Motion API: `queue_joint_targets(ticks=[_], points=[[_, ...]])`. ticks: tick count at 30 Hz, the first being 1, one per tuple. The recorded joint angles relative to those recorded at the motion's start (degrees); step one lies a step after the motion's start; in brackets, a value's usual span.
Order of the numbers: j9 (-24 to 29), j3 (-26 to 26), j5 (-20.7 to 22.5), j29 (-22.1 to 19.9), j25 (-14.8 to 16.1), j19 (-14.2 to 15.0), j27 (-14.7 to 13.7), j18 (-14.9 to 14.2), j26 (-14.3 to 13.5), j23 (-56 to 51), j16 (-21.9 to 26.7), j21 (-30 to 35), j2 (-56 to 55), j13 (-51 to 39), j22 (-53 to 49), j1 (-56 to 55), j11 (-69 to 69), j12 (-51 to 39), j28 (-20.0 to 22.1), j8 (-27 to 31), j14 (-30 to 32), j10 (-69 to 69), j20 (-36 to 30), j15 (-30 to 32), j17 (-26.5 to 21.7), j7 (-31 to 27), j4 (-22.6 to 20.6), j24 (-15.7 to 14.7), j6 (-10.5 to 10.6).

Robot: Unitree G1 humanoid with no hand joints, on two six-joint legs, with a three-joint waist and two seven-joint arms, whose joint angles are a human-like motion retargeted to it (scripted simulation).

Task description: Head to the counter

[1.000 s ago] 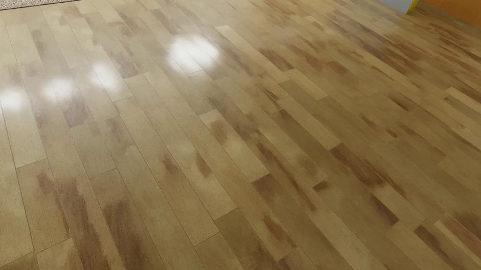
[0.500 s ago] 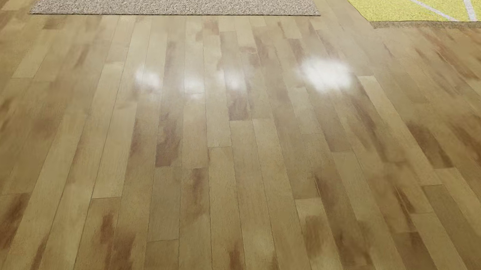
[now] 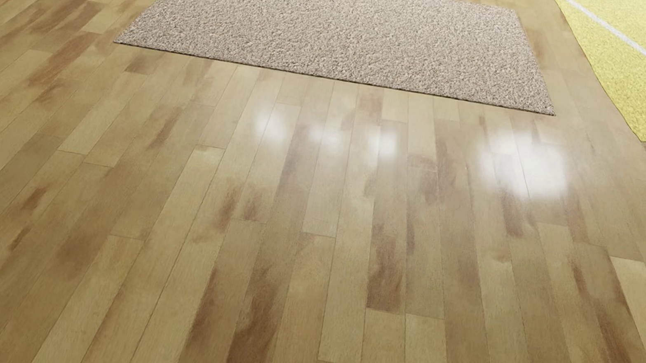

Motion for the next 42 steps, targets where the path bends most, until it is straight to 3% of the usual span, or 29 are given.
queue_joint_targets(ticks=[3, 5, 6, 7, 9, 10, 12, 14, 16, 17, 19, 20, 21, 23, 24, 25, 26, 28, 30, 32, 33, 34, 35, 37, 38, 39, 40, 41, 42], points=[[-2.1, -5.7, -2.9, 0.0, 0.0, 0.0, 0.0, 0.0, 0.0, -1.0, 0.7, -1.1, -5.4, 1.4, -6.8, 10.3, -25.3, -6.6, 0.0, 0.0, -9.9, -3.2, 3.2, 2.3, 0.0, 0.0, 2.9, 0.0, 0.4], [-2.8, -8.1, -3.7, 0.0, 0.0, 0.0, 0.0, 0.0, 0.0, 0.1, 0.8, -1.7, -8.6, 2.1, -9.5, 16.3, -21.5, -7.2, 0.0, 0.0, -9.5, -1.2, 5.7, 1.3, 0.2, 0.0, 6.1, 0.0, 0.6], [-3.5, -8.8, -2.7, 0.0, 0.0, 0.0, 0.0, 0.0, 0.0, 1.8, 0.1, -1.6, -10.3, 2.1, -9.3, 17.5, -15.6, -6.2, 0.0, 0.0, -5.4, 2.5, 6.6, 3.6, 0.3, 0.0, 7.6, 0.0, 1.6], [-4.4, -8.8, -0.8, 0.0, 0.0, 0.0, 0.0, 0.0, 0.0, 4.5, -1.1, -1.2, -11.3, 1.7, -7.0, 16.8, -9.6, -5.0, 0.0, 0.0, 2.7, 8.8, 6.7, 5.9, 0.5, 0.0, 9.2, 0.0, 3.2], [-3.9, -6.7, 3.5, 0.0, 0.0, 0.0, 0.0, 0.0, 0.0, 8.7, -2.4, -0.6, -6.0, 0.1, -0.9, 10.1, -3.5, -2.8, 0.0, 0.0, 20.6, 29.4, 2.9, 2.3, 1.0, 0.0, 10.6, 0.0, 4.6], [-3.6, -4.8, 5.0, 0.0, 0.0, 0.0, 0.0, 0.0, 0.0, 9.0, -2.4, -0.7, -1.3, -0.9, 2.1, 3.8, -4.7, -2.6, 0.0, 0.0, 21.8, 40.7, -0.8, 0.3, 1.4, 0.0, 10.1, 0.0, 4.4], [-2.9, 1.0, 5.9, 0.0, 0.0, 0.0, 0.0, 0.0, 0.0, 5.9, -2.5, -0.5, 9.8, -2.4, 7.4, -8.8, -10.9, -0.7, 0.0, 0.0, 17.2, 51.8, -5.2, -0.5, 1.5, 0.0, 7.9, 0.0, 2.3], [-2.2, 8.0, 5.4, 0.0, 0.0, 0.0, 0.0, 0.0, 0.0, 0.5, -2.1, -1.3, 20.6, -4.0, 11.1, -18.7, -17.3, 3.1, 0.0, 0.0, 21.7, 42.1, -7.9, -0.2, 1.0, 0.0, 5.6, 0.0, -0.1], [-2.1, 13.4, 4.5, 0.0, 0.0, 0.0, 0.0, 0.0, 0.0, -5.0, -1.3, -2.6, 28.4, -6.6, 12.3, -25.9, -21.4, 7.0, 0.0, 0.0, 28.3, 19.9, -8.5, -0.2, 0.1, 0.0, 5.7, 0.0, -1.2], [-2.4, 15.5, 4.3, 0.0, 0.0, 0.0, 0.0, 0.0, 0.0, -7.3, -1.2, -3.4, 31.5, -8.2, 12.7, -27.8, -22.8, 8.7, 0.0, 0.0, 22.0, 8.7, -8.3, -0.9, -0.4, 0.0, 6.3, 0.0, -1.1], [-3.9, 18.8, 3.0, 0.0, 0.0, 0.0, 0.0, 0.0, 0.0, -10.7, -1.4, -5.5, 35.6, -10.7, 14.3, -30.8, -22.5, 11.0, 0.0, 0.0, -5.5, 0.0, -8.8, -1.6, -1.3, 0.0, 8.5, 0.0, -0.8], [-4.5, 20.5, 1.4, 0.0, 0.0, 0.0, 0.0, 0.0, 0.0, -11.3, -2.0, -7.2, 36.5, -10.9, 16.1, -33.1, -20.7, 11.7, 0.0, 0.0, -6.8, 0.5, -8.4, -0.5, -1.0, 0.0, 9.2, 0.0, -1.1], [-4.3, 22.2, 0.0, 0.0, 0.0, 0.0, 0.0, 0.0, 0.0, -11.6, -2.7, -9.4, 39.3, -10.5, 17.8, -35.5, -19.8, 12.7, 0.0, 0.0, 3.8, 2.2, -7.2, 1.4, -0.5, 0.0, 9.8, 0.0, -1.2], [-5.4, 18.5, -4.3, 0.0, 0.0, 0.0, 0.0, 0.0, 0.0, -8.2, -2.8, -10.0, 36.7, -8.1, 18.9, -38.4, -5.4, 13.0, 0.0, 0.0, 26.7, 11.4, -10.7, 18.6, 1.2, 0.0, 3.3, 0.0, -4.6], [-4.6, 17.0, -4.9, 0.0, 0.0, 0.0, 0.0, 0.0, 0.0, -5.9, -2.8, -9.1, 31.2, -7.5, 19.0, -35.2, 5.6, 11.5, 0.0, 0.0, 25.6, 13.1, -9.8, 21.7, 1.8, 0.0, 1.5, 0.0, -5.2], [-3.6, 15.6, -5.1, 0.0, 0.0, 0.0, 0.0, 0.0, 0.0, -3.6, -2.8, -7.3, 25.3, -7.2, 18.6, -31.4, 16.5, 9.9, 0.0, 0.0, 24.3, 13.8, -8.8, 20.4, 2.2, 0.0, -0.5, 0.0, -5.6], [-2.4, 13.7, -4.6, 0.0, 0.0, 0.0, 0.0, 0.0, 0.0, -1.5, -2.9, -4.8, 19.3, -7.1, 17.5, -25.8, 24.8, 7.9, 0.0, 0.0, 21.7, 12.1, -7.8, 13.5, 2.2, 0.0, -1.9, 0.0, -5.2], [-1.6, 7.1, -2.0, 0.0, 0.0, 0.0, 0.0, 0.0, 0.0, 1.2, -2.5, -1.9, 10.0, -4.8, 13.0, -13.1, 26.8, 4.4, 0.0, 0.0, 13.5, 6.0, -4.5, 2.3, 2.1, 0.0, -1.7, 0.0, -2.9], [-1.1, 0.3, -0.4, 0.0, 0.0, 0.0, 0.0, 0.0, 0.0, 1.7, -0.6, -1.0, 3.4, -1.6, 4.5, -2.2, 13.2, 1.2, 0.0, 0.0, 5.3, 0.4, -2.3, 0.0, 1.3, 0.0, 0.6, 0.0, -0.5], [-2.1, -4.0, -0.6, 0.0, 0.0, 0.0, 0.0, 0.0, 0.0, 2.1, 0.2, -0.7, 0.1, 1.0, -0.8, 4.9, -9.6, -3.4, 0.0, 0.0, -2.3, -2.4, 1.4, 1.6, 0.9, 0.0, 2.5, 0.0, 0.4], [-3.1, -5.4, -1.0, 0.0, 0.0, 0.0, 0.0, 0.0, 0.0, 2.7, 0.4, -0.8, -0.8, 1.9, -2.6, 6.9, -21.1, -5.7, 0.0, 0.0, -5.2, -2.8, 3.8, 7.2, 1.0, 0.0, 2.8, 0.0, 0.3], [-4.1, -6.4, -2.1, 0.0, 0.0, 0.0, 0.0, 0.0, 0.0, 3.4, 0.7, -0.8, -2.1, 2.6, -4.2, 8.8, -35.5, -7.7, 0.0, 0.0, -7.7, -2.7, 5.6, 17.5, 1.2, 0.0, 3.3, 0.0, 0.0], [-4.2, -7.2, -3.2, 0.0, 0.0, 0.0, 0.0, 0.0, 0.0, 4.5, 1.2, -0.4, -3.8, 3.0, -5.2, 11.3, -44.3, -9.2, 0.0, 0.0, -8.9, -2.1, 6.5, 18.5, 1.5, 0.0, 4.3, 0.0, -0.2], [-3.7, -8.9, -3.1, 0.0, 0.0, 0.0, 0.0, 0.0, 0.0, 6.9, 1.4, 0.6, -7.1, 3.3, -6.1, 15.7, -18.7, -9.0, 0.0, 0.0, -4.9, 2.7, 7.2, -3.6, 1.8, 0.0, 6.9, 0.0, -0.3], [-4.4, -9.0, -1.6, 0.0, 0.0, 0.0, 0.0, 0.0, 0.0, 8.6, 0.6, 0.9, -7.9, 3.4, -5.3, 15.2, -13.3, -7.8, 0.0, 0.0, 1.2, 8.7, 7.3, -7.0, 1.9, 0.0, 8.1, 0.0, 0.3], [-4.2, -8.0, 2.2, 0.0, 0.0, 0.0, 0.0, 0.0, 0.0, 12.1, -1.1, 2.4, -6.6, 3.3, -2.1, 14.5, -8.1, -6.0, 0.0, 0.0, 11.3, 16.9, 7.2, -9.5, 2.0, 0.0, 11.7, 0.0, 2.9], [-3.7, -6.6, 2.8, 0.0, 0.0, 0.0, 0.0, 0.0, 0.0, 12.3, -1.9, 2.4, -2.9, 1.7, 1.2, 8.4, -8.1, -5.4, 0.0, 0.0, 17.4, 29.9, 3.9, -11.5, 1.8, 0.0, 10.8, 0.0, 2.9], [-2.5, -5.7, 5.2, 0.0, 0.0, 0.0, 0.0, 0.0, 0.0, 10.6, -2.3, -2.2, 0.8, 1.4, 4.5, 0.7, -8.1, -4.8, 0.0, 0.0, 24.8, 46.0, 0.2, -13.9, 1.8, 0.0, 12.1, 0.0, 4.2], [-1.4, -1.7, 5.6, 0.0, 0.0, 0.0, 0.0, 0.0, 0.0, 8.0, -2.0, -1.5, 4.8, -0.5, 4.2, -4.5, -10.2, -3.7, 0.0, 0.0, 14.9, 54.1, -2.2, -14.2, 1.8, 0.0, 10.5, 0.0, 2.9]])
